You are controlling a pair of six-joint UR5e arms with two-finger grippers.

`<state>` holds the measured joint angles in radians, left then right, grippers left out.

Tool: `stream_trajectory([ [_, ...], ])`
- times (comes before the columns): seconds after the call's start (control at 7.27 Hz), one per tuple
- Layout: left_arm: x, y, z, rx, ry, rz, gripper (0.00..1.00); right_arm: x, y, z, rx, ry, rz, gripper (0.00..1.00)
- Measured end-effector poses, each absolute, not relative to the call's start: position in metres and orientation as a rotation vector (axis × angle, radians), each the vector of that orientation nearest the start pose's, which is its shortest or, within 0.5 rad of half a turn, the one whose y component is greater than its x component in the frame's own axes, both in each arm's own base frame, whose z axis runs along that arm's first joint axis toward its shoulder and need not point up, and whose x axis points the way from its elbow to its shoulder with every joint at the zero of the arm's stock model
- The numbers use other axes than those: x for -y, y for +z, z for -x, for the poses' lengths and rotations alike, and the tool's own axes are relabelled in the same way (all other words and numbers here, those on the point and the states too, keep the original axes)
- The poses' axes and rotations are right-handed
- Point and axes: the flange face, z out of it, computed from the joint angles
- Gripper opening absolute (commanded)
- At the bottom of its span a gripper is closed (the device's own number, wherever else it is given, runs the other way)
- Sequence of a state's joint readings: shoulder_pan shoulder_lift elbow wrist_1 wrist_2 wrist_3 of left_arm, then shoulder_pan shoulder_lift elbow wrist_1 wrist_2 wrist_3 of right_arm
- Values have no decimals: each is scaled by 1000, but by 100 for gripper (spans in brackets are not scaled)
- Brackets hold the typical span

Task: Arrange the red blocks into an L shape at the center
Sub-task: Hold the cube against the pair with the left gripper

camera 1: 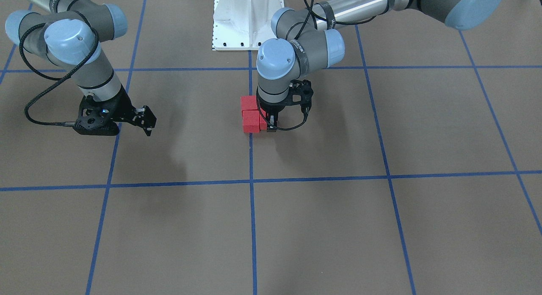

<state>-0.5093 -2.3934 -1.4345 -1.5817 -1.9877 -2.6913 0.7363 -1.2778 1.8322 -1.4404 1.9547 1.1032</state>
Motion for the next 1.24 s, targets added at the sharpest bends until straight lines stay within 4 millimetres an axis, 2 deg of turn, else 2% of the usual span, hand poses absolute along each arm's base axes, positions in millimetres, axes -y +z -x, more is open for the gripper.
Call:
stream_trajectory([
  [1.24, 448, 211, -611, -572, -1426, 652, 0, 468, 373, 374, 764, 124, -78, 100],
])
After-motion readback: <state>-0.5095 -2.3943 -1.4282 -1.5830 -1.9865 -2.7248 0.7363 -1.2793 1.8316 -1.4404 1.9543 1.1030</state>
